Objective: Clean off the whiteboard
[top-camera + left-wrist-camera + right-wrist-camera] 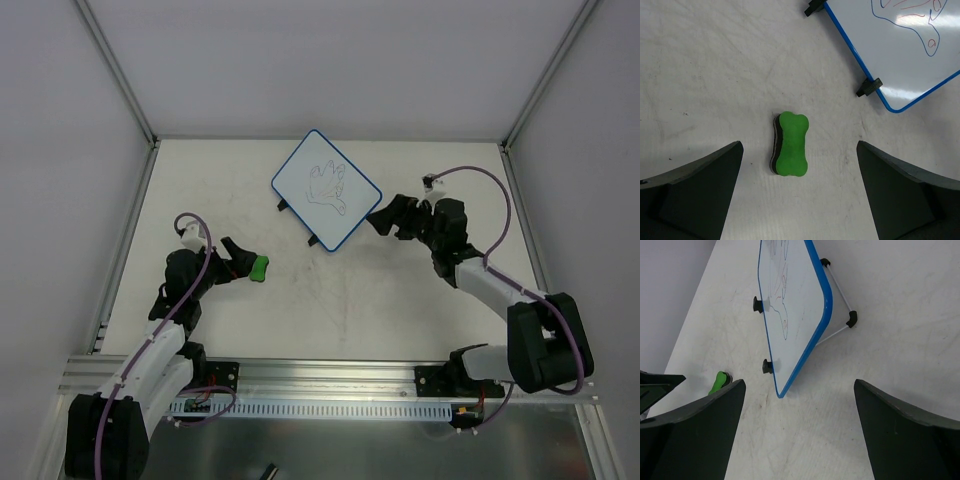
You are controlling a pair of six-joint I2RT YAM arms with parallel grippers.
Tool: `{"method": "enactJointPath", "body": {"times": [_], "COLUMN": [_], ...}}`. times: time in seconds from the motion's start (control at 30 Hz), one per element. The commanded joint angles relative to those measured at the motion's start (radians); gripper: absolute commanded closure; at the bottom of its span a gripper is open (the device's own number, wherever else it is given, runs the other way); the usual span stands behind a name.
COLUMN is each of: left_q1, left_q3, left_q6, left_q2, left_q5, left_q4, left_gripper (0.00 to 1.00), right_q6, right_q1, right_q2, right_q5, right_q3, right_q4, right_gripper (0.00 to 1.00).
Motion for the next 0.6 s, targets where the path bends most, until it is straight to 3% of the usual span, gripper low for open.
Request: {"method": "enactJointPath", "body": {"times": [0.0,0.2,0.37,0.57], "left_q1": [0.001,0.001,0.001,0.001], "left_q3": [0.027,0.032,0.026,0.059], "left_q6": [0.018,0.029,0.024,0.011], "left_q2": [-0.017,-0.036,-0.063,-0.053], "left_q5": [-0.021,-0.052,-0.104,-0.097], "left_q4": [0.029,0.006,-0.021,-0.067], "left_gripper": [0.01,0.01,0.01,0.01], "right_q6": [0.059,0.152,0.162,0.179], "right_q1": [0.002,0.002,-0.002,-0.004], "right_q2": [0.058,0.209,0.271,0.34], "right_q5": [0.031,0.009,-0.011,-0.054], "right_q3": [0.049,0.015,0.05,0.087], "right_q4": [0.15,0.458,0.491,0.553], "right_gripper": [0.08,0.11,0.19,0.36]}}
